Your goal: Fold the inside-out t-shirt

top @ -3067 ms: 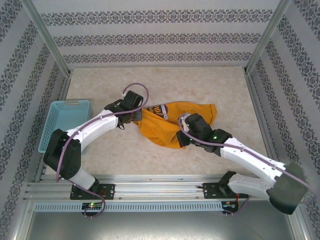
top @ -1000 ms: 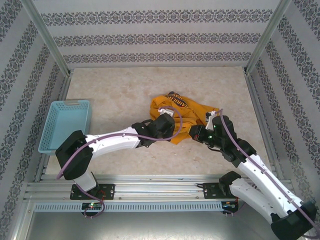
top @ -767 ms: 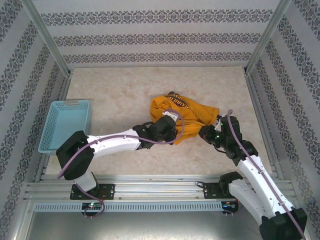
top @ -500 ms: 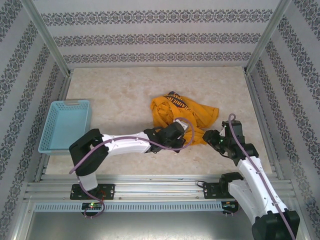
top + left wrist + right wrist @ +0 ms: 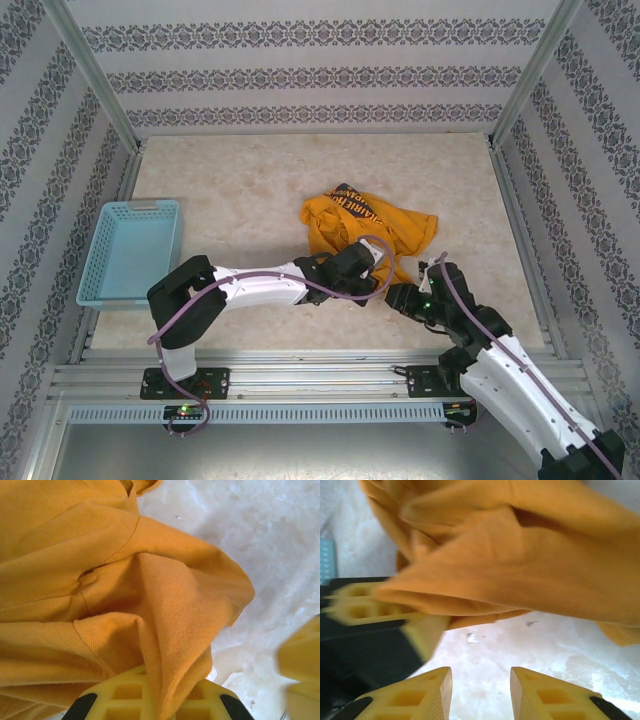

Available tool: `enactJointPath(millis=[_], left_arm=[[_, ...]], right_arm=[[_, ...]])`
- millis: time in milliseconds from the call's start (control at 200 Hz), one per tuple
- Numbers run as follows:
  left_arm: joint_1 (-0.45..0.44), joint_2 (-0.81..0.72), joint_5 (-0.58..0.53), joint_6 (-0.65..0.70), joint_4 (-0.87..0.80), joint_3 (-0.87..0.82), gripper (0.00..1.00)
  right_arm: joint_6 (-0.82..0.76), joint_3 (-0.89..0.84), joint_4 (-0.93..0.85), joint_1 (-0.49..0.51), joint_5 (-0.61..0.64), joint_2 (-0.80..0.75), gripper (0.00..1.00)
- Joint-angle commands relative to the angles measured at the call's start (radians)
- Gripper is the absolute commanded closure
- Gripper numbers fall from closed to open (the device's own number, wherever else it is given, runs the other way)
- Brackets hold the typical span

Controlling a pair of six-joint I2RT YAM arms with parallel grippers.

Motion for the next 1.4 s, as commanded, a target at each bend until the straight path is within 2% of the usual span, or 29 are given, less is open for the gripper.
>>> enactJointPath(millis=[0,170,625,714,969,1239,1299,1394], left_arm=[[-0.011,-0.005,0.014,-0.006,0.035,0.006,1.0],[-0.01,-0.023,0.005,-0.002,0.034,-0.007,1.0],[-0.01,-0.054,0.02,0.004,0.059,-0.046,1.0],[-0.01,-0.055,0.019,0.004,0.063,-0.056,1.0],[-0.005,-0.037,0.002,0.004,0.046,-0.039,1.0],[0.003,-0.027,0.005,0.01,0.035,-0.023,1.0],[0.003,-0.031,0.003,0.016,0.028,-0.021,0.95],[0.009,-0.052,-0.019,0.033,0.019,-0.029,0.75]], right_arm=[[-0.03,-0.045,0.14,0.011,0.051,0.055,0.63],[-0.114,-0.058,0.253,0.014,0.075,0.103,0.61],[-0.222,-0.01,0.359,0.012,0.126,0.268,0.6],[-0.232,-0.01,0.376,0.014,0.107,0.284,0.66],[-0.214,0.078,0.259,0.013,0.082,0.252,1.0],[-0.176,0.085,0.139,0.013,0.099,0.181,1.0],[-0.174,0.1,0.104,0.012,0.102,0.174,1.0],[-0.16,0.126,0.041,0.012,0.103,0.142,1.0]])
